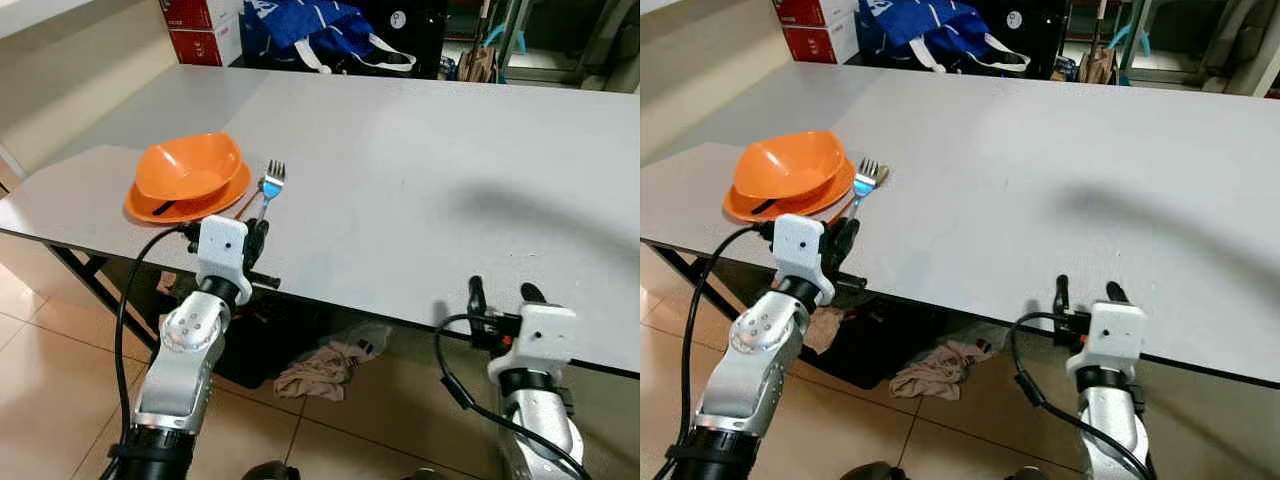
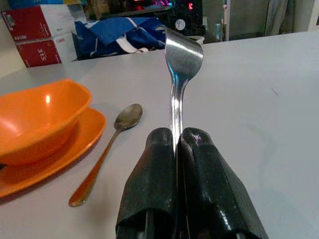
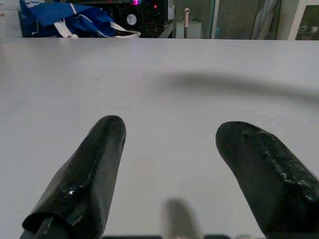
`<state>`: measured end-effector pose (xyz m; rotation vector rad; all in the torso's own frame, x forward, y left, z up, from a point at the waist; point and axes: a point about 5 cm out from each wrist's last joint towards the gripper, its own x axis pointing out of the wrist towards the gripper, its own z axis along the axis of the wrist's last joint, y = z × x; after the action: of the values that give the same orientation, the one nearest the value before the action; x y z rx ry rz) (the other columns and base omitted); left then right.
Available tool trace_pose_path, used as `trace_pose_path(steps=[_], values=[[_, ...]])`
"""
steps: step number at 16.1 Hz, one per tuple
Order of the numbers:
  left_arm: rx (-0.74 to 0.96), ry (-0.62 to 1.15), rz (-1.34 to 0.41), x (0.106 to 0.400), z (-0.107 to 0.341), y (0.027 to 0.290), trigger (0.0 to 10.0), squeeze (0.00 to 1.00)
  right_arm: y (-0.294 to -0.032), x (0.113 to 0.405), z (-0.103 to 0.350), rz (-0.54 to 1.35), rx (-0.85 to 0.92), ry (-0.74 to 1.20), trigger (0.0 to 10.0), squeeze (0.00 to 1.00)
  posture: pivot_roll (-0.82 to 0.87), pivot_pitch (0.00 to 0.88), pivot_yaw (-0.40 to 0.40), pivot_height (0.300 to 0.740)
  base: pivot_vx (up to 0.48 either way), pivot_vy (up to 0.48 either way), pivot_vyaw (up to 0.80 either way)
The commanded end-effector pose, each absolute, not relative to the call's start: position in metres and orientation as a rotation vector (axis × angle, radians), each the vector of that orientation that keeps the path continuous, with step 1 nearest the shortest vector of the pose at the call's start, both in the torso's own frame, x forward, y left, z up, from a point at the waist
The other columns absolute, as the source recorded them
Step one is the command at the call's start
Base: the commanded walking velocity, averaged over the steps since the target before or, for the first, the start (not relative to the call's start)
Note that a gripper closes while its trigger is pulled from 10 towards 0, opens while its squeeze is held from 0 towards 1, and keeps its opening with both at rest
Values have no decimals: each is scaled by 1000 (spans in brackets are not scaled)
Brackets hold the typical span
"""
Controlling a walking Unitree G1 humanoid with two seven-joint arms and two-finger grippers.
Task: Setting the table
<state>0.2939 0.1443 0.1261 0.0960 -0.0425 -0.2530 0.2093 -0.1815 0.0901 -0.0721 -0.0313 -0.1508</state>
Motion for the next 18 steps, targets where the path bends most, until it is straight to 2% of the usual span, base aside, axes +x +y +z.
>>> trace_pose_path(steps=[1,3,8,17,18], values=[[109,-23,-247,296,125,149,10000,0,-177,212,92,-140,-68,-51,10000,0,-50,0,117,710,0,311,0],[111,-29,-256,300,128,146,10000,0,-177,213,93,-144,-67,-55,10000,0,-50,0,121,710,0,337,0],[141,-43,-294,306,132,136,10000,0,-176,214,92,-149,-69,-56,10000,0,-55,0,127,710,280,355,0],[204,-36,-387,315,133,117,10000,0,-177,209,94,-160,-82,-60,10000,0,-93,0,143,710,435,0,0],[206,-27,-392,316,132,116,10000,0,-177,208,93,-161,-82,-59,10000,0,-94,0,145,710,0,0,0]])
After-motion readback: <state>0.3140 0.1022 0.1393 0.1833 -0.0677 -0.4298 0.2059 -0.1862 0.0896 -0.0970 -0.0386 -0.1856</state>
